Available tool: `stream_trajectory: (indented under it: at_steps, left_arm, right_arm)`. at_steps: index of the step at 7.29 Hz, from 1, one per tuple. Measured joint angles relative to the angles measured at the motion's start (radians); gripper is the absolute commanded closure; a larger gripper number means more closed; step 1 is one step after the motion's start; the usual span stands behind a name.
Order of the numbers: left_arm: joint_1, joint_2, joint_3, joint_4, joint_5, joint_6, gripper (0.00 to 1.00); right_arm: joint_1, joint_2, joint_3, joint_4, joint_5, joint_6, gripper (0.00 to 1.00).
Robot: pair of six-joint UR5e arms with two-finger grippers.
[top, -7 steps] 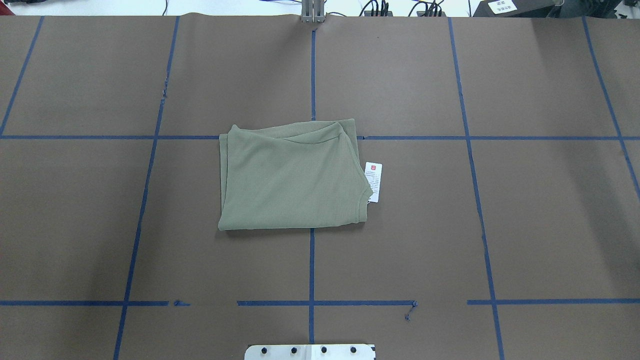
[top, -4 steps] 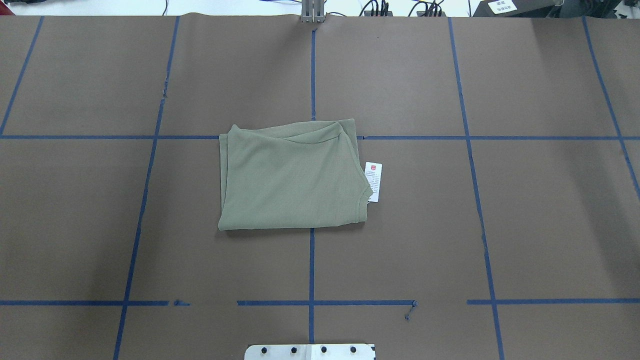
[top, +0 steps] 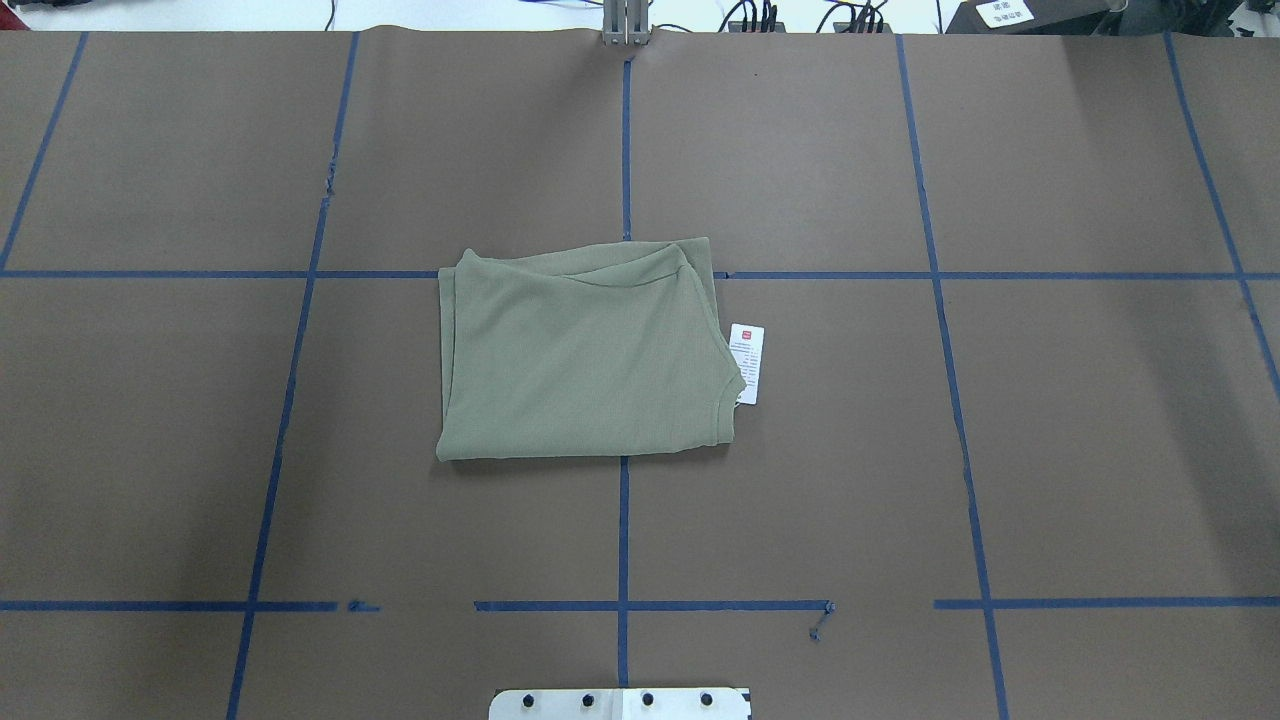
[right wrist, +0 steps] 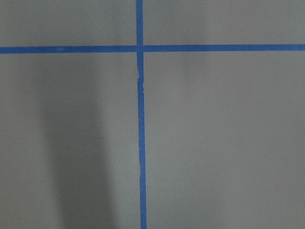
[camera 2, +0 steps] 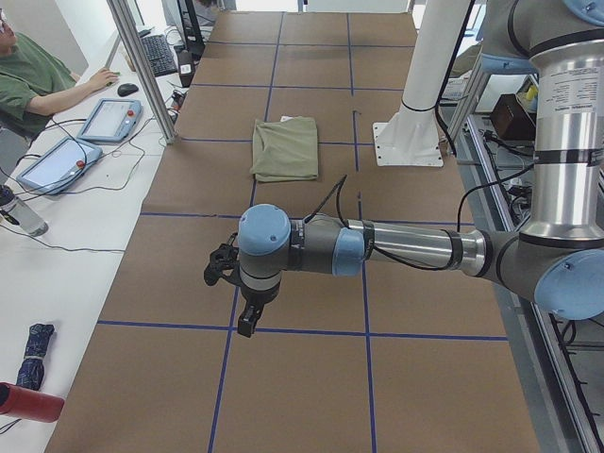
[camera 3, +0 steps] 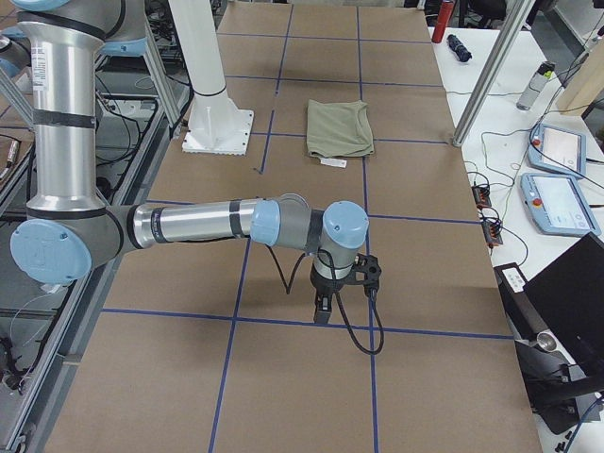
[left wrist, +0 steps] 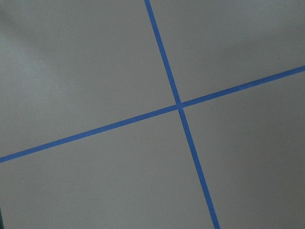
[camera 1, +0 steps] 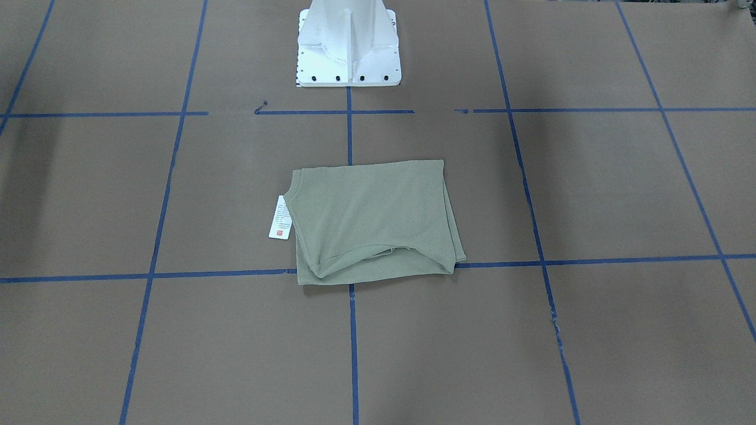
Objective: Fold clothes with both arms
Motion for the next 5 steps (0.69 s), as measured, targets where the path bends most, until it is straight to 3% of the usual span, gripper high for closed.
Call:
stream_trajectory:
  at_steps: [5]
  left_arm:
    - [0.0,0.003,-0.001,0.001,-0.002,0.0,0.0]
  right_arm:
    - [0.0,-0.017,0.01,0.073,-0.012,-0.012,0.0]
